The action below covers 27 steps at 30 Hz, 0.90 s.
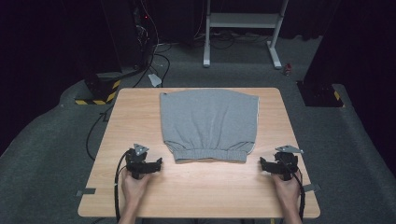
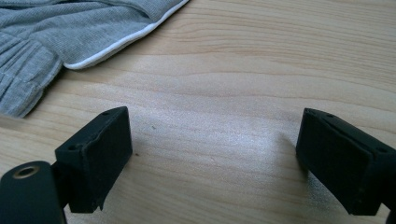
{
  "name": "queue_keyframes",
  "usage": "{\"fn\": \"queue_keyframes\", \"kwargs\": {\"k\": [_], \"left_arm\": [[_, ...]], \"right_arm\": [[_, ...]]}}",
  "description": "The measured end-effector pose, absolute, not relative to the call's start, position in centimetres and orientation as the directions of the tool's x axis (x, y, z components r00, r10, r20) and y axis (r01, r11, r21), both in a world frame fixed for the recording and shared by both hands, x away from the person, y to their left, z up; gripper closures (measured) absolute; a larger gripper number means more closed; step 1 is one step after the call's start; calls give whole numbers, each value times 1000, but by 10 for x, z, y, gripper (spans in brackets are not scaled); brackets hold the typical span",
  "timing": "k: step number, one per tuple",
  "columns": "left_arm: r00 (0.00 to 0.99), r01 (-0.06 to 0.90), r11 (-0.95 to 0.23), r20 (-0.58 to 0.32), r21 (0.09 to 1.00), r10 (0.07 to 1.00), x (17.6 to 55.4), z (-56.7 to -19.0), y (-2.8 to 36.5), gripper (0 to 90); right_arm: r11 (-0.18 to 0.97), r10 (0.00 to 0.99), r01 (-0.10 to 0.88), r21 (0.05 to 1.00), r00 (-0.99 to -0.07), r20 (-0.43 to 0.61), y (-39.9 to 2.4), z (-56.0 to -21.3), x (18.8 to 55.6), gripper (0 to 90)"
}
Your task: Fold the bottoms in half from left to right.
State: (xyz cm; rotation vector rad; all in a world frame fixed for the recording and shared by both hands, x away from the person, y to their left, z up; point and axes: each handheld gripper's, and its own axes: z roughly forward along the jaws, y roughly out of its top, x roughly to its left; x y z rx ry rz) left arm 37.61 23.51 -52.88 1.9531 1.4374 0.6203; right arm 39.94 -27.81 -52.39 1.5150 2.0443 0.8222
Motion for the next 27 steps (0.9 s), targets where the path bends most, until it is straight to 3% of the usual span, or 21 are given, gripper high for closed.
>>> {"fn": "queue_keyframes", "kwargs": {"k": [24, 27], "left_arm": [[288, 657, -198, 1, 727, 958, 375, -528, 235, 128], [283, 653, -194, 2, 732, 959, 375, -528, 235, 150]], "right_arm": [[218, 957, 678, 702, -291, -16, -278, -524, 399, 109], [211, 959, 675, 707, -285, -14, -278, -523, 397, 151]]}}
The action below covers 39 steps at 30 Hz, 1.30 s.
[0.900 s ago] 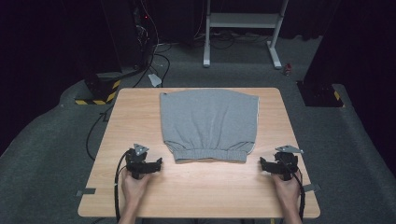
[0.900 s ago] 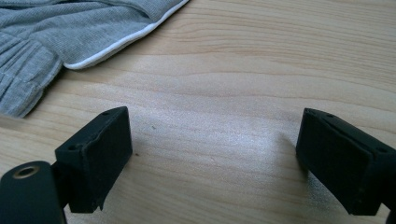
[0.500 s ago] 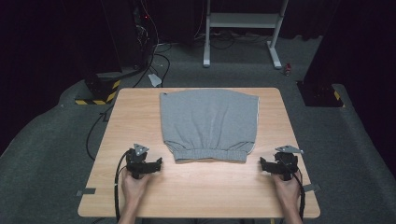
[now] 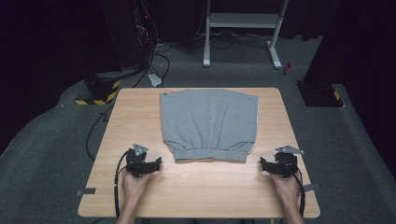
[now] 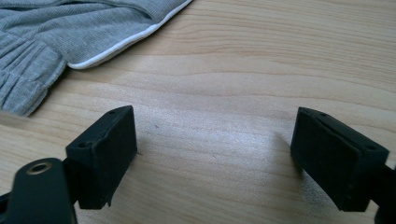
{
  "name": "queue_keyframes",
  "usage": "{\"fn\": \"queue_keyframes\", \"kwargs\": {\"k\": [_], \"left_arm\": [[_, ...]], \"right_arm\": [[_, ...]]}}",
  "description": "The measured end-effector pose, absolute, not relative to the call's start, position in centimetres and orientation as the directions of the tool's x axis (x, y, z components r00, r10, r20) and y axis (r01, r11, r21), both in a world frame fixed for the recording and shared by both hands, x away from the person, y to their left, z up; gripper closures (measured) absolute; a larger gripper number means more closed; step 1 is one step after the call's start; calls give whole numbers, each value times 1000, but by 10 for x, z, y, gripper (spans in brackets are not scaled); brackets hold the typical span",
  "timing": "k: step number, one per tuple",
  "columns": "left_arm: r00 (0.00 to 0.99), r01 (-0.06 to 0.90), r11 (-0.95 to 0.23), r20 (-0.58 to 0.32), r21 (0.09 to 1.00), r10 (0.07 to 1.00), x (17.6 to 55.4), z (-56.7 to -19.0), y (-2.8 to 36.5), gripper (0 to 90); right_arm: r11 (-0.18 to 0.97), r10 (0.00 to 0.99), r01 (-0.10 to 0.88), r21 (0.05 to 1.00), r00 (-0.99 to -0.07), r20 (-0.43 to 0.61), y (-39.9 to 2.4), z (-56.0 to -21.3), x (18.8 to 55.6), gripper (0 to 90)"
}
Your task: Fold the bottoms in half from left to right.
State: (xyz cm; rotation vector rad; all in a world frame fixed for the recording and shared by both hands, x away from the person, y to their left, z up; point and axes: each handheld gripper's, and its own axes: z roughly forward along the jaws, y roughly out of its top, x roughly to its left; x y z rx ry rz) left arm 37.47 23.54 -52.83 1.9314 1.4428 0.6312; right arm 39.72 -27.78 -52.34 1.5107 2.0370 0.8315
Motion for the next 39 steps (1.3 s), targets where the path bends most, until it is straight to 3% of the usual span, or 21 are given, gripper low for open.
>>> {"fn": "queue_keyframes", "kwargs": {"k": [14, 27, 29, 39], "left_arm": [[315, 632, -188, -28, 752, 949, 371, -522, 232, 208], [379, 611, -176, -90, 772, 921, 373, -516, 221, 242], [394, 614, -188, -91, 767, 915, 375, -515, 216, 248], [446, 605, -213, -105, 767, 889, 384, -511, 194, 280]], "right_arm": [[212, 957, 640, 739, -290, -23, -275, -519, 388, 371], [213, 939, 603, 769, -344, 10, -263, -509, 389, 422], [202, 933, 587, 784, -359, 28, -258, -508, 388, 461], [223, 911, 596, 771, -410, 54, -241, -508, 396, 472]]}}
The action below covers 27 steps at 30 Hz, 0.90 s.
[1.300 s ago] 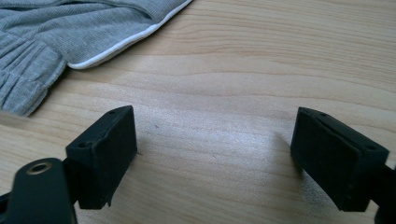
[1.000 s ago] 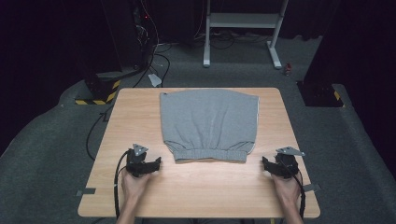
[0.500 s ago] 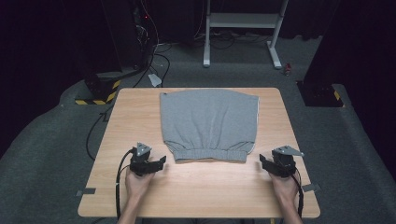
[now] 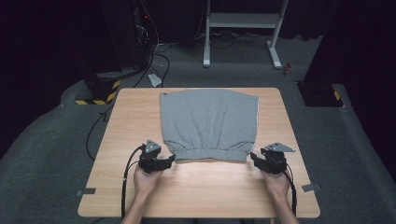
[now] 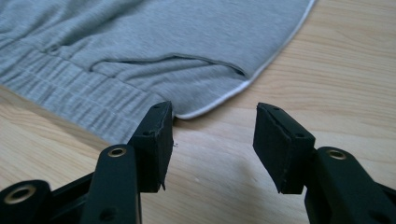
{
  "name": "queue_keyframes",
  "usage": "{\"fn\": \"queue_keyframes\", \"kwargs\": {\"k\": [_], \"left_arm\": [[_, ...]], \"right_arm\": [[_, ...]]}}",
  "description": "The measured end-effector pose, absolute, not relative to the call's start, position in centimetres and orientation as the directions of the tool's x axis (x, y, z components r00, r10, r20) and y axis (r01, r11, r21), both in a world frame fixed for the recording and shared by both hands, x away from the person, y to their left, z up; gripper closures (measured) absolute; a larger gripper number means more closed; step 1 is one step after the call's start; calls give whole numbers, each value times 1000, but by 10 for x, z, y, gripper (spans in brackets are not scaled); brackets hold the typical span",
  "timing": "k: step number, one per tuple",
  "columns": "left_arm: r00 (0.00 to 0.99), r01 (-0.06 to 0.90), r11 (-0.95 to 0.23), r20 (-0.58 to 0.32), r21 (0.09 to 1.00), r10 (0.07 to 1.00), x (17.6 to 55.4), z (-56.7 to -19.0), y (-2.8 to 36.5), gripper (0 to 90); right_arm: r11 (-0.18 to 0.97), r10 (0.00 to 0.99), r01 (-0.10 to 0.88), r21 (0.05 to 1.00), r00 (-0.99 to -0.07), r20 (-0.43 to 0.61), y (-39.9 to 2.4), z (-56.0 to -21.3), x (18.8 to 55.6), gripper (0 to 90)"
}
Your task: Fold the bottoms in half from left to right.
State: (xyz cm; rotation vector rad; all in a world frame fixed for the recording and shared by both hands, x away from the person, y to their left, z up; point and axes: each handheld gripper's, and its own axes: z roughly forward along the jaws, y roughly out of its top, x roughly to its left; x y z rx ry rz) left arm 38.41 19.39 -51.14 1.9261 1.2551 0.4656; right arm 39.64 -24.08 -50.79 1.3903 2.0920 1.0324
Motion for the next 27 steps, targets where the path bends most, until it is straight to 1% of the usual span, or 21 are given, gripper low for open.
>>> {"fn": "queue_keyframes", "kwargs": {"k": [5, 8, 11, 13, 21, 27], "left_arm": [[468, 595, -233, -96, 770, 878, 391, -507, 181, 289], [471, 598, -228, -107, 769, 875, 395, -507, 177, 299], [479, 606, -238, -109, 759, 871, 400, -508, 171, 299], [485, 604, -255, -95, 755, 869, 403, -507, 167, 299], [463, 621, -224, -121, 751, 878, 412, -514, 161, 309], [464, 618, -239, -102, 749, 880, 415, -518, 156, 310]], "right_arm": [[242, 894, 572, 784, -446, 49, -230, -505, 399, 478], [249, 888, 582, 774, -456, 57, -223, -507, 403, 475], [239, 887, 589, 772, -457, 74, -219, -509, 405, 473], [240, 887, 591, 770, -456, 74, -216, -508, 406, 471], [254, 881, 581, 773, -469, 63, -199, -508, 414, 464], [263, 883, 588, 765, -466, 55, -187, -512, 420, 453]]}}
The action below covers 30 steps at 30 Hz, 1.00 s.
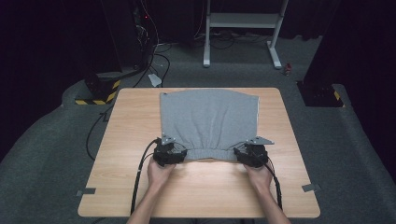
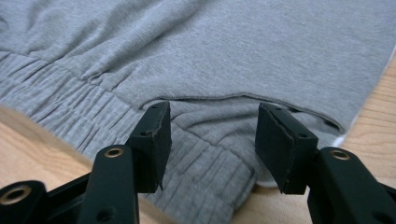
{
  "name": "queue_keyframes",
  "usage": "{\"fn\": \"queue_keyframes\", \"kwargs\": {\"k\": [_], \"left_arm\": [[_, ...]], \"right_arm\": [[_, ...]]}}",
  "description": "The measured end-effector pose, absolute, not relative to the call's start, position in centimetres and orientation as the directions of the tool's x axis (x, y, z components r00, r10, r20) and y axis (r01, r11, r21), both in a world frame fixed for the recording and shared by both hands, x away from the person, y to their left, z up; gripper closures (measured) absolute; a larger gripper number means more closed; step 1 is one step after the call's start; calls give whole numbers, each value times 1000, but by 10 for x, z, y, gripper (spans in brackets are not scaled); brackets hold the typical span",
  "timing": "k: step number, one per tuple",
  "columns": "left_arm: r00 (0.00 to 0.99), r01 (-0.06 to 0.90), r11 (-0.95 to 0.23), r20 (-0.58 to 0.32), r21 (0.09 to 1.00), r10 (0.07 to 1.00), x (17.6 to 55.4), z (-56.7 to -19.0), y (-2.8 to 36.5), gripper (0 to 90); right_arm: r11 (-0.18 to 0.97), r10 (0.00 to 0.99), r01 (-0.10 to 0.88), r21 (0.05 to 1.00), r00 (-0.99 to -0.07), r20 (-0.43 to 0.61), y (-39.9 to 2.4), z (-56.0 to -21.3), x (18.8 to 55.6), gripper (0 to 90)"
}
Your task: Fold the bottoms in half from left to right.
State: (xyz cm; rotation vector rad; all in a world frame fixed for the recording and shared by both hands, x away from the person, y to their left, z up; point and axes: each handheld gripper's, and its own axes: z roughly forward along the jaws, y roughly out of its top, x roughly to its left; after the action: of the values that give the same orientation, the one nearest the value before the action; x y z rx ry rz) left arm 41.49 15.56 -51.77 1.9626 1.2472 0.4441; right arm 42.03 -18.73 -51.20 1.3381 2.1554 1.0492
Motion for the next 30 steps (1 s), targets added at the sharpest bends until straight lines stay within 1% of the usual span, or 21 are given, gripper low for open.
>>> {"fn": "queue_keyframes", "kwargs": {"k": [5, 14, 18, 25, 30], "left_arm": [[460, 621, -241, -98, 746, 882, 417, -521, 153, 310], [469, 605, -267, -65, 750, 881, 416, -524, 151, 309], [473, 600, -283, -48, 748, 880, 415, -524, 151, 309], [483, 581, -280, -47, 764, 874, 406, -526, 151, 312], [500, 572, -296, -39, 765, 865, 397, -526, 151, 315]], "right_arm": [[268, 889, 605, 749, -456, 50, -184, -518, 426, 438], [289, 877, 610, 738, -478, 52, -186, -522, 428, 420], [303, 875, 596, 744, -483, 31, -186, -523, 425, 424], [306, 870, 594, 744, -491, 35, -188, -523, 419, 425], [305, 872, 595, 743, -489, 35, -189, -523, 408, 426]]}}
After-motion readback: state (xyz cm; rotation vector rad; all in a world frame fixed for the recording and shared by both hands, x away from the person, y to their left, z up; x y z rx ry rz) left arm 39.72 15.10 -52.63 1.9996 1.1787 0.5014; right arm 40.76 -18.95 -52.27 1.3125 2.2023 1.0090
